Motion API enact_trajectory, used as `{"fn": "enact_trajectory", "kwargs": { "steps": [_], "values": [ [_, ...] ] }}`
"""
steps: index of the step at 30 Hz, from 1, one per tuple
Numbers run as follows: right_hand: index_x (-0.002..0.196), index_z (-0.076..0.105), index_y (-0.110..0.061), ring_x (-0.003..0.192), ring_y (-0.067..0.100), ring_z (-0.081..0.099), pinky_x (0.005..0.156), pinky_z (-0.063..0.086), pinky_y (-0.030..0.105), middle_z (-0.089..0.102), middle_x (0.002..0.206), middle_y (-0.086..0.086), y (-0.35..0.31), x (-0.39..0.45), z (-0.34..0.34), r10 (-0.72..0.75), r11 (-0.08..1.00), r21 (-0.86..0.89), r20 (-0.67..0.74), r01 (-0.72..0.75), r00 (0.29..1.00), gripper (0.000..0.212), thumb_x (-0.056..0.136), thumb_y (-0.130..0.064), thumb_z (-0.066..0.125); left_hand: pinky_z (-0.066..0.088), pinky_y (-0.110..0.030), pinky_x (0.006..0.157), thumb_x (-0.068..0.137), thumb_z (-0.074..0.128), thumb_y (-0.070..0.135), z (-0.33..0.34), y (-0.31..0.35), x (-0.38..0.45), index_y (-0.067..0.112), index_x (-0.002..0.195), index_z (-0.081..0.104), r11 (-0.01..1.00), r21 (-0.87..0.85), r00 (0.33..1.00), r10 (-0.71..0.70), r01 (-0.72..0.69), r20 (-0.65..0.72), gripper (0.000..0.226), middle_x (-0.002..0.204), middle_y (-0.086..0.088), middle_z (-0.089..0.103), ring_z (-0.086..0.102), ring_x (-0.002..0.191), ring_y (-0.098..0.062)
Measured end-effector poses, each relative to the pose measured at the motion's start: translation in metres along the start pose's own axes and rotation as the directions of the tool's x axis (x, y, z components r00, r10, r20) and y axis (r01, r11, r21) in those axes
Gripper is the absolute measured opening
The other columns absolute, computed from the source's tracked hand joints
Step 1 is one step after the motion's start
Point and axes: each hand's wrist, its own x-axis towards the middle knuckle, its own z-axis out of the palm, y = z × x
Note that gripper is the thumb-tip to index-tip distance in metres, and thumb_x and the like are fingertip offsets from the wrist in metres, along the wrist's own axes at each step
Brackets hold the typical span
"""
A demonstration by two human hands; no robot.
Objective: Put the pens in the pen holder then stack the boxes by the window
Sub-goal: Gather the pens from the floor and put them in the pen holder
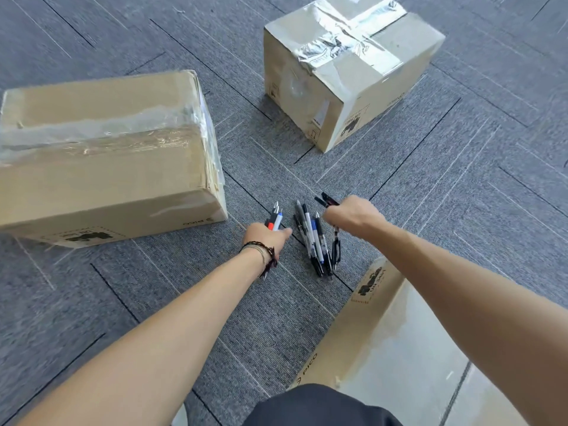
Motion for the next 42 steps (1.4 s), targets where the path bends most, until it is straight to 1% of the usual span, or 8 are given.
{"fn": "enact_trajectory", "kwargs": {
  "steps": [6, 14, 17, 20, 24, 31, 38, 42],
  "values": [
    [0.065, 0.052, -0.016, 0.059, 0.016, 0.048, 0.058, 0.04, 0.024, 0.057, 0.063, 0.003, 0.001, -0.012, -0.029, 0.031, 0.976, 0.212, 0.063, -0.044, 0.998, 0.011, 0.076, -0.016, 0.054, 0.048, -0.028, 0.056, 0.078, 0.075, 0.05, 0.019, 0.018, -0.009, 0.016, 0.07, 0.058, 0.884, 0.457, 0.979, 0.172, -0.104, -0.11, 0.038, 0.066, 0.0, 0.059, 0.062, 0.064, -0.023],
    [0.066, 0.054, -0.007, 0.053, 0.015, 0.049, 0.052, 0.046, 0.024, 0.05, 0.06, 0.001, 0.004, -0.015, -0.034, 0.097, 0.989, 0.116, -0.016, -0.095, 0.995, 0.012, 0.077, -0.003, 0.058, 0.041, -0.029, 0.058, 0.077, 0.074, 0.048, 0.038, 0.028, -0.018, 0.018, 0.077, 0.063, 0.737, 0.655, 0.955, 0.287, -0.169, -0.077, 0.032, 0.073, 0.0, 0.064, 0.062, 0.068, -0.025],
    [0.079, 0.06, 0.004, 0.06, 0.024, 0.063, 0.069, 0.063, 0.037, 0.065, 0.071, 0.01, 0.005, -0.01, -0.025, 0.108, 0.98, 0.169, 0.007, -0.107, 0.994, 0.008, 0.086, 0.0, 0.058, 0.042, -0.028, 0.057, 0.079, 0.071, 0.044, 0.037, 0.026, -0.02, 0.018, 0.071, 0.062, 0.693, 0.693, 0.949, 0.313, -0.2, -0.04, 0.029, 0.07, 0.0, 0.065, 0.062, 0.065, -0.023],
    [0.085, 0.064, 0.005, 0.062, 0.024, 0.07, 0.08, 0.065, 0.047, 0.076, 0.077, 0.016, 0.003, -0.005, -0.013, 0.08, 0.991, 0.109, 0.014, -0.081, 0.997, 0.009, 0.092, 0.0, 0.059, 0.043, -0.027, 0.055, 0.082, 0.066, 0.045, 0.028, 0.02, -0.016, 0.017, 0.074, 0.063, 0.758, 0.613, 0.96, 0.279, -0.224, 0.005, 0.03, 0.068, -0.001, 0.064, 0.06, 0.061, -0.023],
    [0.082, 0.062, 0.005, 0.054, 0.023, 0.068, 0.066, 0.066, 0.041, 0.072, 0.071, 0.014, -0.005, -0.005, -0.001, 0.066, 0.997, -0.039, -0.047, -0.067, 0.997, 0.01, 0.091, -0.001, 0.062, 0.042, -0.027, 0.057, 0.086, 0.066, 0.03, 0.007, 0.012, -0.01, 0.014, 0.069, 0.055, 0.98, 0.126, 0.988, 0.154, -0.157, 0.032, 0.026, 0.064, -0.002, 0.055, 0.053, 0.056, -0.022],
    [0.071, 0.063, -0.004, 0.053, 0.019, 0.066, 0.06, 0.065, 0.036, 0.065, 0.063, 0.004, -0.014, -0.002, 0.018, 0.023, 0.973, -0.229, -0.093, -0.043, 0.995, 0.013, 0.083, -0.008, 0.067, 0.061, -0.041, 0.058, 0.09, 0.074, 0.034, -0.023, 0.005, -0.006, 0.004, 0.112, 0.053, 0.902, -0.415, 0.966, -0.008, 0.118, 0.257, 0.043, 0.065, -0.012, 0.069, 0.071, 0.058, -0.031],
    [0.073, 0.057, -0.01, 0.058, 0.018, 0.057, 0.063, 0.061, 0.032, 0.057, 0.065, 0.0, -0.011, -0.001, 0.032, -0.061, 0.925, -0.38, -0.126, 0.009, 0.99, 0.01, 0.078, -0.009, 0.065, 0.049, -0.029, 0.048, 0.076, 0.083, 0.003, -0.016, -0.002, -0.005, 0.009, 0.083, 0.063, 0.969, -0.241, 0.985, -0.009, 0.05, 0.17, 0.021, 0.06, -0.007, 0.059, 0.051, 0.043, -0.017],
    [0.072, 0.055, -0.012, 0.059, 0.018, 0.052, 0.06, 0.056, 0.028, 0.054, 0.066, -0.001, 0.002, -0.002, 0.03, -0.029, 0.947, -0.32, -0.072, 0.005, 0.997, 0.013, 0.079, -0.021, 0.062, 0.049, -0.031, 0.06, 0.066, 0.088, 0.03, -0.002, 0.001, -0.002, 0.018, 0.076, 0.06, 0.985, 0.135, 0.992, 0.117, -0.11, -0.042, 0.032, 0.074, -0.003, 0.064, 0.058, 0.063, -0.022]
  ]
}}
